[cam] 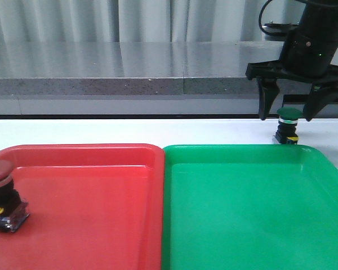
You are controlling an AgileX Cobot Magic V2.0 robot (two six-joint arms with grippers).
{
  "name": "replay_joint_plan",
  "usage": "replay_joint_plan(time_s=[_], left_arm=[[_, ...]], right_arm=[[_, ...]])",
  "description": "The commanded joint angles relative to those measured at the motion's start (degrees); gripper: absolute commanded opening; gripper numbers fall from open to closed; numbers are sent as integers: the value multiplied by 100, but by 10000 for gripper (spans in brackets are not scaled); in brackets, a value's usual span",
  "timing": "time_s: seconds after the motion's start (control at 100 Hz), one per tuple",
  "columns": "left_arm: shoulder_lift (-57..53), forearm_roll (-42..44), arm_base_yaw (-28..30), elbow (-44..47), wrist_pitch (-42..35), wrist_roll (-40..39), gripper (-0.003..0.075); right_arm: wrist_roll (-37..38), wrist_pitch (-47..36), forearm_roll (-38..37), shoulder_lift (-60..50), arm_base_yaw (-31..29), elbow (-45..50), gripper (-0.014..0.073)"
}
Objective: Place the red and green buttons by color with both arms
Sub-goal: 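Lower the right gripper over the green button and close on it, then lift the green button and lower it into the green tray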
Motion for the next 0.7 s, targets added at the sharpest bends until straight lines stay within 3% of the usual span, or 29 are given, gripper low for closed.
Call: replay_joint_plan(time_s=[0.0, 0.21, 0.4, 0.5, 0.69], left_arm=[[-191, -57, 9, 69, -467, -11, -20], [-191, -57, 9, 69, -467, -11, -20], [-191, -57, 9, 69, -467, -11, -20], [-191, -57, 9, 69, -467, -11, -20], [-191, -57, 9, 69, -467, -11, -20]], right_arm=[[-23, -66, 2, -204, -42, -237, 584], [-28, -82, -18, -118, -88, -237, 551], [-28, -89, -18, -118, -95, -237, 233], [-28, -103, -18, -118, -95, -237, 128], [-28, -82, -95, -466, -48, -298, 114]])
